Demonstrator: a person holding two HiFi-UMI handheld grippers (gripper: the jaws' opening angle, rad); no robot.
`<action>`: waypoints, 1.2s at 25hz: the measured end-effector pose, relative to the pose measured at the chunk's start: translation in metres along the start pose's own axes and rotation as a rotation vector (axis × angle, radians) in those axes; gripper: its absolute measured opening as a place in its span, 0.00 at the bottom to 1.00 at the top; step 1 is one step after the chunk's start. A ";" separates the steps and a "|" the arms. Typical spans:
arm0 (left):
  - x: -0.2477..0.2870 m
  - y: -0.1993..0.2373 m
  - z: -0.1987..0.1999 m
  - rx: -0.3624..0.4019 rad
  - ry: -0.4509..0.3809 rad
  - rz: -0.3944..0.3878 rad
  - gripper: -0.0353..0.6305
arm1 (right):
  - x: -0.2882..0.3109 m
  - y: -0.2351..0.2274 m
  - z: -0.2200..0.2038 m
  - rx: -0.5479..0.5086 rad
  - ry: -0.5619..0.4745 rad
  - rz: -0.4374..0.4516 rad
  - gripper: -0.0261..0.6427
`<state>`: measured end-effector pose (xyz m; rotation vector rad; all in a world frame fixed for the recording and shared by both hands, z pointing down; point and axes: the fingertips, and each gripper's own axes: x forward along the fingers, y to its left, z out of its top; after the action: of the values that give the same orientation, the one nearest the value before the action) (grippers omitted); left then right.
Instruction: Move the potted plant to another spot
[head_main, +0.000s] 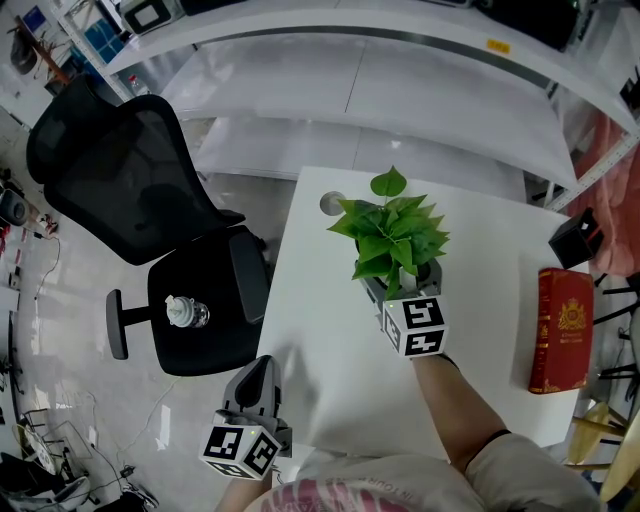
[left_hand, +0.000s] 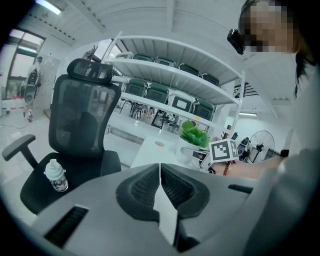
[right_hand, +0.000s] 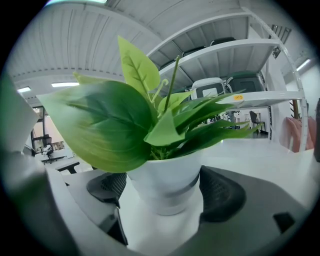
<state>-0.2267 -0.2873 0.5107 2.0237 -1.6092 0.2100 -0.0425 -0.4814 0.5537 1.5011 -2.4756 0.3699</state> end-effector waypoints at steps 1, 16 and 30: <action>0.000 0.000 0.000 -0.001 0.001 0.000 0.09 | 0.000 0.000 0.000 0.001 0.000 0.001 0.74; -0.003 0.000 0.000 -0.014 -0.017 0.001 0.09 | -0.001 0.001 0.000 -0.003 0.023 0.007 0.72; -0.008 -0.001 0.007 -0.008 -0.032 -0.001 0.09 | -0.008 -0.001 0.006 -0.002 0.012 0.003 0.72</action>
<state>-0.2291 -0.2838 0.5012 2.0319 -1.6259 0.1717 -0.0383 -0.4767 0.5457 1.4897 -2.4685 0.3763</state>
